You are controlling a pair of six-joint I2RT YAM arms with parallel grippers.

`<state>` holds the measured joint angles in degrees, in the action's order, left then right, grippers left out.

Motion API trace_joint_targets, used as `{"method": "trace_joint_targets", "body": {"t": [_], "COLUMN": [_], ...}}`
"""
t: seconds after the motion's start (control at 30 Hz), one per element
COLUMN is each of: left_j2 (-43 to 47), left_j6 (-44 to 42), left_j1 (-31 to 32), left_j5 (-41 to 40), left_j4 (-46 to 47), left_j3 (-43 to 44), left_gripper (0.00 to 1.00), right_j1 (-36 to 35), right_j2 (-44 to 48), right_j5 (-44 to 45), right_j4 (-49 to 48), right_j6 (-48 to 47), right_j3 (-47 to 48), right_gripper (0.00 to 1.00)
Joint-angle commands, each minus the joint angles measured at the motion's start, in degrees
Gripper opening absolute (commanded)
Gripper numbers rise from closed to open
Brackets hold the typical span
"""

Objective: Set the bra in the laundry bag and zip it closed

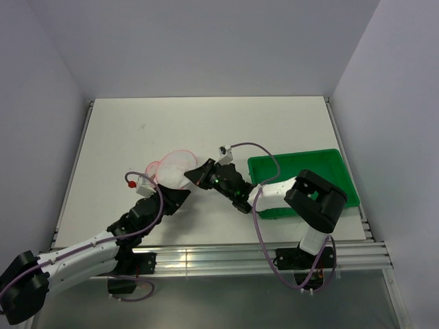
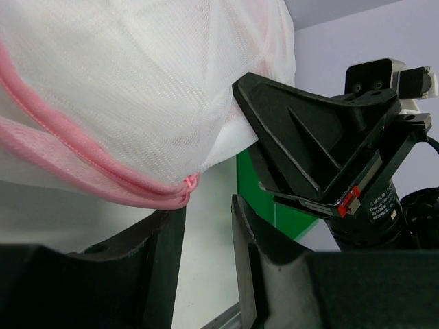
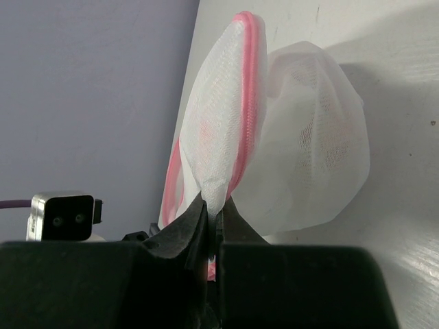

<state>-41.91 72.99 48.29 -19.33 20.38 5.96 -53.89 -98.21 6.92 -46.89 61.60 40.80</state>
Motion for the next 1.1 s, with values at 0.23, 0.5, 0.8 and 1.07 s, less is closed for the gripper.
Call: {"method": "trace_joint_targets", "body": {"t": [0.23, 0.5, 0.8, 1.07], "left_j2": [-2.6, -1.7, -3.8, -1.4], "left_j6": [5.1, 4.3, 2.5, 3.6], "left_j1": [1.1, 1.2, 1.2, 1.2], "left_j5": [2.1, -2.5, -3.0, -2.7], "left_j4": [6.3, 7.2, 7.8, 4.3], "left_j3": [-0.6, -0.9, -0.1, -1.7], "left_gripper": [0.42, 0.41, 0.40, 0.49], "right_j1": [-0.9, -1.2, -1.4, -1.4], "right_j2": [1.0, 1.4, 1.8, 2.2], "right_j5": [2.0, 2.0, 2.5, 3.1], "right_j4": [-1.4, -1.8, -2.3, -2.1], "right_j6": [-2.0, -2.4, -2.5, -3.2], "right_j3": [-1.0, -1.4, -2.0, -1.9], "right_gripper": [0.00, 0.00, 0.00, 0.00]}}
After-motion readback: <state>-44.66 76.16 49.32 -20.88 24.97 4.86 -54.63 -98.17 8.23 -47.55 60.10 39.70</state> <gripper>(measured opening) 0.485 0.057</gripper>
